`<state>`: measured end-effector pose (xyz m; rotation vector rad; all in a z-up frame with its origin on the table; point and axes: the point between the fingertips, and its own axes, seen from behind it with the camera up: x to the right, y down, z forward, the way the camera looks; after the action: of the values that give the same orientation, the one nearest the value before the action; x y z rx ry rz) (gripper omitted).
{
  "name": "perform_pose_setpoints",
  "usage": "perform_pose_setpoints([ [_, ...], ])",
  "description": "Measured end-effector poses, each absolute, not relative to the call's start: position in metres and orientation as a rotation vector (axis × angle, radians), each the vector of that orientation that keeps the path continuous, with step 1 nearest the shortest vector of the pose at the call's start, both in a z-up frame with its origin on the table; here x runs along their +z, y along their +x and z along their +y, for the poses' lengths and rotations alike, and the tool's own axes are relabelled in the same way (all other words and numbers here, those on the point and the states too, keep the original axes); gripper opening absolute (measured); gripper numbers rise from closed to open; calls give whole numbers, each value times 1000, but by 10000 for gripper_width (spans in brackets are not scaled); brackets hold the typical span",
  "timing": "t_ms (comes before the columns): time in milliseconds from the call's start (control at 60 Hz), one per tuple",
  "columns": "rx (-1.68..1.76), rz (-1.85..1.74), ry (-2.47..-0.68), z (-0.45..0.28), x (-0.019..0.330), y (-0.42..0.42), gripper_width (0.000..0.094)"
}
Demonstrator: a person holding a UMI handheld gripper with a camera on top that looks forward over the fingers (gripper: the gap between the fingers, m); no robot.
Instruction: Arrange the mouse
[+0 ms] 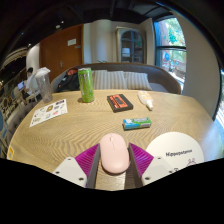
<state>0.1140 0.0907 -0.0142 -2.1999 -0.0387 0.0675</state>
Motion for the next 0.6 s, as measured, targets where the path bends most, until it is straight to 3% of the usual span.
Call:
perform_pose_setpoints([
  [183, 16, -45, -2199, 89, -14, 113, 426],
  [267, 16, -114, -2180, 80, -8, 99, 409],
  [500, -18, -50, -1890, 57, 144, 147, 409],
  [600, -127, 16, -1869, 45, 159, 209, 405],
])
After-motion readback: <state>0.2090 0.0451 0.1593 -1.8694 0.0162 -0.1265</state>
